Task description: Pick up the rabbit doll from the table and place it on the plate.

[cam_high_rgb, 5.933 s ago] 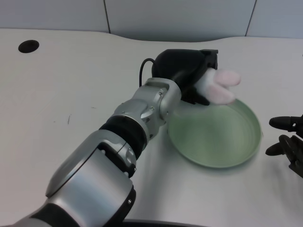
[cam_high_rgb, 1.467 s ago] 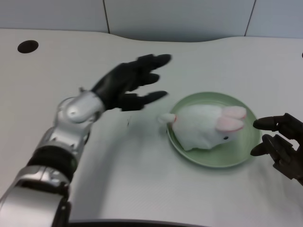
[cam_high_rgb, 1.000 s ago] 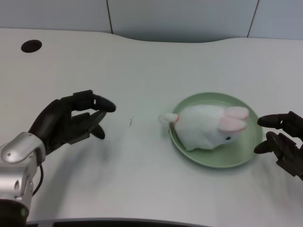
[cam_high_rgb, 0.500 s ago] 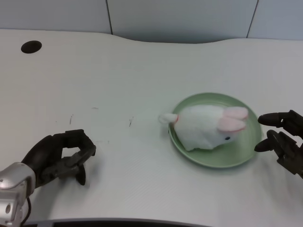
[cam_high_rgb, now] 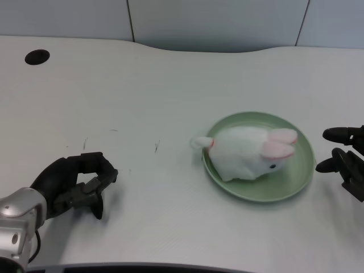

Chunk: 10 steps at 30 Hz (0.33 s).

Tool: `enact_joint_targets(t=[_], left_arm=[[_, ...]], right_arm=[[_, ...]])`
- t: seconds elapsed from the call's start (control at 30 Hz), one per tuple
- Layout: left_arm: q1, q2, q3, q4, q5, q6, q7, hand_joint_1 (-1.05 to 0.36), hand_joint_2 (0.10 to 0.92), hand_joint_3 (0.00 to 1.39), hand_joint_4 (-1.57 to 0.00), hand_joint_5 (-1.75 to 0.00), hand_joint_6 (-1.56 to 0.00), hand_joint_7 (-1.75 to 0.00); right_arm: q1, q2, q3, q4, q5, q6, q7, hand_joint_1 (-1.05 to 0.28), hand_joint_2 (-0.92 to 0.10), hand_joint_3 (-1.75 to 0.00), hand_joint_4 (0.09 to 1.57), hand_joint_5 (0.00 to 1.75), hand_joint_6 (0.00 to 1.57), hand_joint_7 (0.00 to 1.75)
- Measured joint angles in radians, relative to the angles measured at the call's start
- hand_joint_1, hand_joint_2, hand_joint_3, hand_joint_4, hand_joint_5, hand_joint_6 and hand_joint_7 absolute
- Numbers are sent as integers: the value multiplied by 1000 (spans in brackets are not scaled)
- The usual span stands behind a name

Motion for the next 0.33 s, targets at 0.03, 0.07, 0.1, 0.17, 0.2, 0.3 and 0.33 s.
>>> enact_joint_targets(t=[0.03, 0.07, 0.1, 0.17, 0.2, 0.3, 0.33], left_arm=[[-3, 0, -1, 4, 2, -2, 0, -540, 921, 465, -822, -1746, -560, -1746], [-6, 1, -4, 8, 9, -5, 0, -542, 921, 476, -829, -1746, -571, -1746], [-12, 1, -6, 14, 14, -8, 1, -546, 921, 483, -836, -1746, -579, -1746], [-20, 2, -13, 23, 27, -18, 9, -552, 921, 499, -848, -1746, -594, -1746], [-22, 2, -14, 27, 29, -23, 13, -550, 921, 505, -845, -1746, -592, -1746], [-26, 2, -15, 42, 33, -45, 14, -557, 921, 510, -835, -1746, -590, -1746], [-26, 2, -15, 47, 34, -54, 14, -561, 921, 512, -835, -1746, -588, -1746]], right_arm=[[-1, 0, 0, 4, 0, -2, -1, -357, -921, -462, 358, 1397, 367, 984], [-1, 0, 0, 4, 0, -3, -1, -356, -921, -465, 355, 1404, 370, 985], [-2, 0, 0, 5, 0, -4, -2, -355, -921, -467, 354, 1410, 373, 986], [-4, 0, 0, 5, 0, -7, -5, -354, -921, -469, 344, 1422, 378, 990], [-5, 0, 0, 4, 0, -7, -8, -353, -921, -472, 342, 1427, 377, 990], [-5, 0, 0, 4, 0, -7, -17, -338, -921, -483, 355, 1452, 376, 990], [-5, 0, 0, 2, 0, -3, -22, -327, -921, -483, 356, 1455, 380, 991]])
